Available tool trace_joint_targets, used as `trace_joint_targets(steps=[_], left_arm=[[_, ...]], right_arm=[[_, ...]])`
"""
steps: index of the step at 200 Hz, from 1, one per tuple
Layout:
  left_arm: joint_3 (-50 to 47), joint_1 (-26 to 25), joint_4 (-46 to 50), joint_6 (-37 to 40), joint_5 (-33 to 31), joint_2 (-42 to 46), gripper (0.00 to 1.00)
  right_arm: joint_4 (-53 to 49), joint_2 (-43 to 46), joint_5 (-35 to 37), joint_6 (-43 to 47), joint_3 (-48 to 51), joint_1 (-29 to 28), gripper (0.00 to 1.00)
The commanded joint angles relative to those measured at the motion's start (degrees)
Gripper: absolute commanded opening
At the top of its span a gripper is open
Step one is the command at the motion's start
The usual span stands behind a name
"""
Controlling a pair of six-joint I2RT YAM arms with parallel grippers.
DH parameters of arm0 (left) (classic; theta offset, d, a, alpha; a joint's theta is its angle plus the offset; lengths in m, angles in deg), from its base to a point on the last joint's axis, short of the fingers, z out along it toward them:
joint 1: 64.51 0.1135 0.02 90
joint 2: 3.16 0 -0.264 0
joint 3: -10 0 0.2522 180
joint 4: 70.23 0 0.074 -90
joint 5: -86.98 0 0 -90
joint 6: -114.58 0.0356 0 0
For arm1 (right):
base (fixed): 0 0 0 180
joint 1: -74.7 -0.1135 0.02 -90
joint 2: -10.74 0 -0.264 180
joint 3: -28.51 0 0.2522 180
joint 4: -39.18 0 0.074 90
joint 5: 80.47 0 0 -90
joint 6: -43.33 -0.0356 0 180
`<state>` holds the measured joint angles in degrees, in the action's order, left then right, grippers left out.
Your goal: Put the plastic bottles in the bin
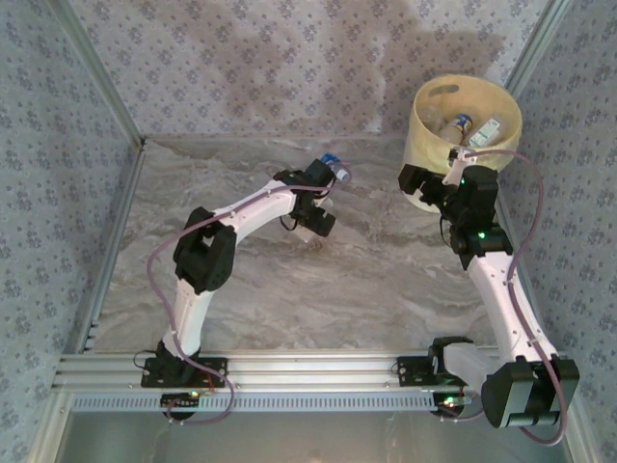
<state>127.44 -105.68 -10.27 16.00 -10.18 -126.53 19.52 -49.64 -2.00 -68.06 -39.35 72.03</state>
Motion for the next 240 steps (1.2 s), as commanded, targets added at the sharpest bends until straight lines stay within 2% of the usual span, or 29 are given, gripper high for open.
trace_joint_targets(steps=[1, 60, 74, 139, 193, 240], left_arm=[[2.46, -0.13, 2.60, 1.00, -1.17, -2.01, 0.98], [3.29, -0.03, 2.75, 1.54, -2.53, -4.53, 0.96], [3.46, -0.01, 3.19, 1.03, -2.89, -4.60, 0.97], [2.23, -0.05, 2.22, 0.01, -1.12, 2.74, 0.98], [2.65, -0.05, 5.01, -0.45, -2.50, -1.67, 0.98], [2.85, 0.43, 3.68, -0.21, 1.15, -3.74, 0.98]], right_arm=[[-0.92, 0.88, 0.53, 0.66, 0.81, -0.22, 1.00], [-1.21, 0.84, 0.37, 0.60, 0.71, -0.26, 1.00], [-1.14, 0.88, 0.37, 0.64, 0.75, -0.31, 1.00], [-0.41, 0.62, 0.82, 0.64, 0.67, -0.22, 1.00], [-0.90, 0.92, 0.85, 0.65, 0.32, -0.23, 1.00], [-0.87, 0.96, 0.83, 0.64, 0.16, -0.23, 1.00]])
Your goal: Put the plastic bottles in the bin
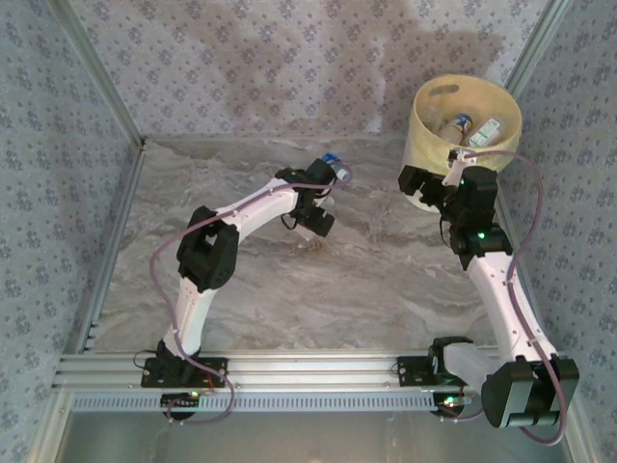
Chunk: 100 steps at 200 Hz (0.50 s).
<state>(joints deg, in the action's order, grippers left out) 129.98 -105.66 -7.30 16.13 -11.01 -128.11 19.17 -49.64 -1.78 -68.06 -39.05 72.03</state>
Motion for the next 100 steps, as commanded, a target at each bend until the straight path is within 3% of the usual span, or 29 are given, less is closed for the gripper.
trace_joint_targets(steps=[1, 55, 87, 100], left_arm=[[0.36, 0.39, 0.73, -0.39, 2.00, -2.24, 0.98], [-0.72, 0.45, 0.20, 0.08, 1.10, -3.50, 0.94], [-1.82, 0.45, -0.80, 0.53, 0.95, -1.81, 0.77], [-2.83, 0.43, -1.94, 0.51, 0.70, -0.35, 0.75]], right_arm=[[-0.52, 0.97, 0.64, 0.64, -0.11, -0.23, 1.00], [-1.01, 0.96, 0.51, 0.64, -0.34, -0.27, 1.00], [-0.37, 0.66, 0.30, 0.73, -0.18, -0.24, 1.00], [0.22, 0.83, 0.17, 0.90, 0.08, -0.22, 1.00]])
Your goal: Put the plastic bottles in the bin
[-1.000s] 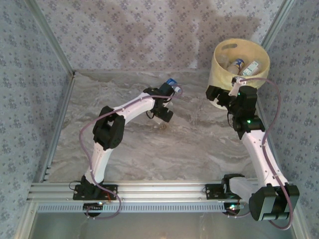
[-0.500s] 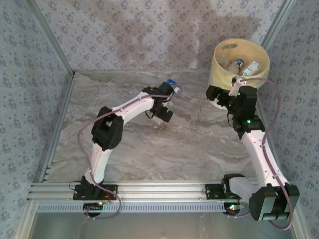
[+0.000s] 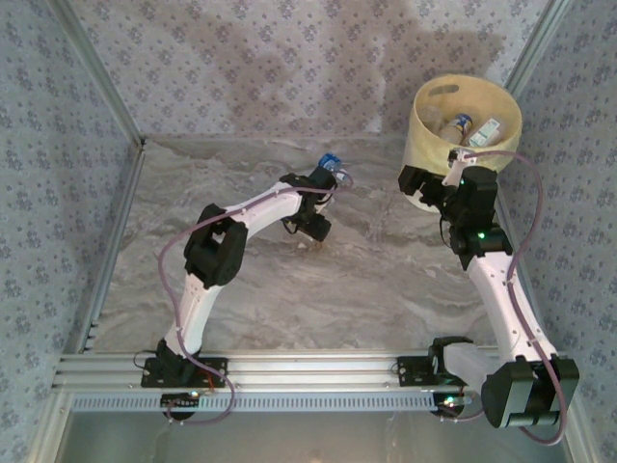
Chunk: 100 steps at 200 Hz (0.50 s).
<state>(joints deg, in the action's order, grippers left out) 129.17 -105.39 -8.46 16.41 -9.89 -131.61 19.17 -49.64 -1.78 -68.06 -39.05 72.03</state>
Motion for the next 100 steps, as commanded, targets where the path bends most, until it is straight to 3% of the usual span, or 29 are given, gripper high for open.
trace_joint_targets(steps=[1, 48, 100], left_arm=[[-2.12, 0.18, -0.84, 0.24, -0.46, 3.30, 0.75], [-9.84, -0.19, -8.77, 1.45, 1.50, 14.48, 0.74], [-23.06, -2.73, -26.11, 4.84, 1.57, 30.16, 0.73]], right_arm=[[0.24, 0.85, 0.12, 0.91, 0.08, -0.27, 1.00], [0.97, 1.76, -1.27, -2.62, 0.66, -1.11, 1.00], [4.15, -0.39, -4.26, -9.37, 1.13, -5.83, 1.00]])
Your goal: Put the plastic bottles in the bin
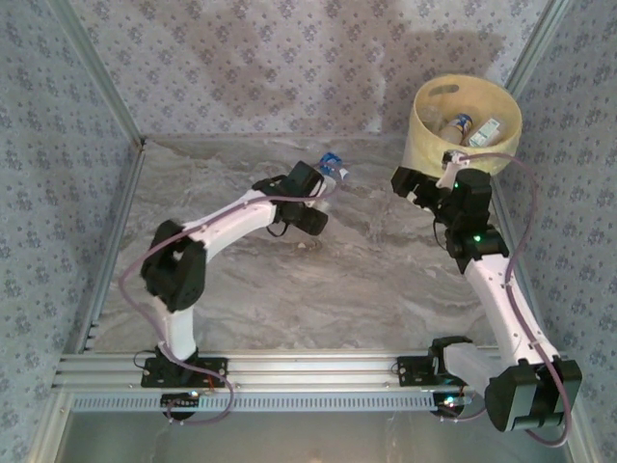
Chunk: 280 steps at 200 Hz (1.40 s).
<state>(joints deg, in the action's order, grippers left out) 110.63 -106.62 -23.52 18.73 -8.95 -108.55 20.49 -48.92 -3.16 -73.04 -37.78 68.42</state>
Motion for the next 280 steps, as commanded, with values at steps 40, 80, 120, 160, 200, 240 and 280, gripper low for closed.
trace_joint_targets(steps=[40, 80, 120, 160, 200, 240, 280], left_arm=[[-13.90, -2.53, -23.02, 3.66, 0.26, 16.10, 0.73], [-18.37, -2.81, -29.31, 5.90, 0.79, 20.69, 0.74], [-19.58, -3.34, -31.91, 6.50, 2.02, 21.85, 0.74], [-20.12, -3.74, -34.04, 5.51, 3.55, 21.82, 0.74], [-21.06, -3.74, -36.83, 4.53, 5.36, 21.79, 0.74], [-21.65, -3.68, -38.70, 3.88, 5.81, 21.99, 0.75], [-19.58, -3.70, -35.41, 3.41, 4.98, 20.74, 0.80]], right_arm=[[3.07, -6.27, -9.82, -5.80, -4.92, -6.96, 1.00], [0.75, -12.25, -14.74, -4.22, -11.91, -12.91, 1.00], [-1.75, -17.06, -12.85, -4.34, -15.31, -16.74, 1.00], [-2.72, -20.33, -8.83, -5.44, -18.20, -18.35, 0.92], [-1.19, -22.53, -11.92, -7.71, -18.86, -18.85, 0.75], [-0.46, -24.59, -14.79, -9.27, -19.15, -18.69, 0.69], [-1.53, -23.82, -16.26, -8.54, -18.93, -18.33, 0.55]])
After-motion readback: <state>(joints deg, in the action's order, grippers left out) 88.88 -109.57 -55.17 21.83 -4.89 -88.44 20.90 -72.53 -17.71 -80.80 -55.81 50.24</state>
